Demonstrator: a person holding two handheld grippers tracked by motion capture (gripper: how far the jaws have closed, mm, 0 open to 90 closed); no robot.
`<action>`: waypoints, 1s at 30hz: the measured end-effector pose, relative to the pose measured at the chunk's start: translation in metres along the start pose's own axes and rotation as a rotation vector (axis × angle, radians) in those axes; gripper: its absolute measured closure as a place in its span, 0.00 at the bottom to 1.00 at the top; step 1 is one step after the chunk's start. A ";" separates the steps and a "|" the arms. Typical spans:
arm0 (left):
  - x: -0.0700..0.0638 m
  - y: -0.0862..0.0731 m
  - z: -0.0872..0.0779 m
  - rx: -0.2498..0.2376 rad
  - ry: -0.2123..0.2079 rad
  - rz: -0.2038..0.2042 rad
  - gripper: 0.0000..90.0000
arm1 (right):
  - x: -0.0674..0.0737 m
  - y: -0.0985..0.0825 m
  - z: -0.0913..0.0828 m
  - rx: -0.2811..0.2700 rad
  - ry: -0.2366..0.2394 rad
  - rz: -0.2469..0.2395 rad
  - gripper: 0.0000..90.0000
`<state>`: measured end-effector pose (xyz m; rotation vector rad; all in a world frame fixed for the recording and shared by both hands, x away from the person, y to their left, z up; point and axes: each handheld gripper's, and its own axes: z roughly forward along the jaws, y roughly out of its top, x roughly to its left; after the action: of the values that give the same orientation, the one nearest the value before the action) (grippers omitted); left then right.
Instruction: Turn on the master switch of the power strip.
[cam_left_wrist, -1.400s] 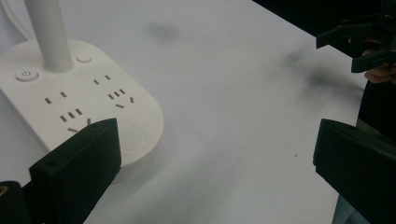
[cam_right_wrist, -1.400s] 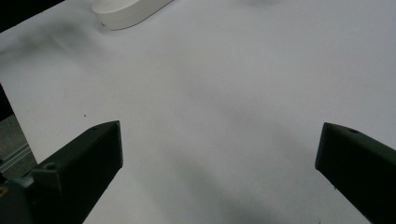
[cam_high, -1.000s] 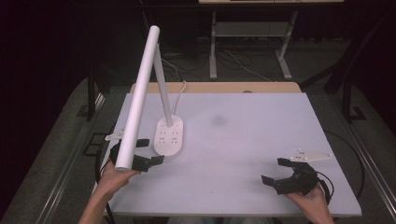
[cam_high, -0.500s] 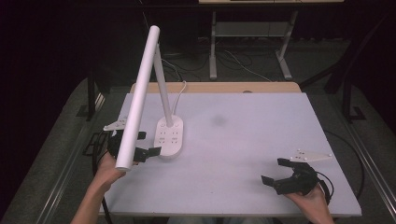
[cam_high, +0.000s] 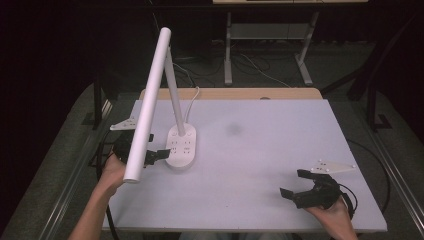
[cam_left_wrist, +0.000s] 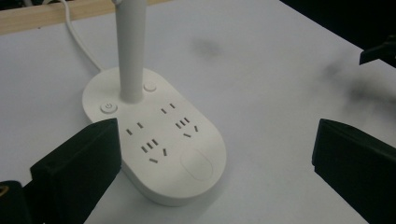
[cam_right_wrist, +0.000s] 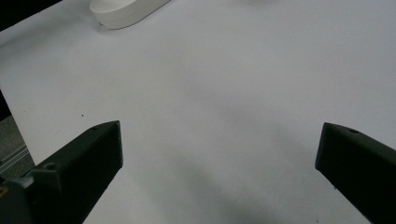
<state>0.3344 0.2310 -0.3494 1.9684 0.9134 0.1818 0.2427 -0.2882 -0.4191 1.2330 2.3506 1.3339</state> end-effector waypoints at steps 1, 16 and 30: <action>0.001 0.001 0.000 -0.001 0.003 -0.001 0.00 | 0.000 0.000 0.000 -0.003 -0.002 -0.001 0.00; 0.014 0.020 -0.002 0.008 0.026 -0.001 0.01 | 0.000 0.000 0.000 -0.005 -0.006 -0.004 0.00; 0.030 0.026 0.002 0.028 0.038 -0.001 0.02 | -0.001 -0.001 0.000 -0.003 -0.005 -0.007 0.00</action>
<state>0.3711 0.2418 -0.3365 1.9960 0.9462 0.2075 0.2425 -0.2889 -0.4196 1.2250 2.3469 1.3297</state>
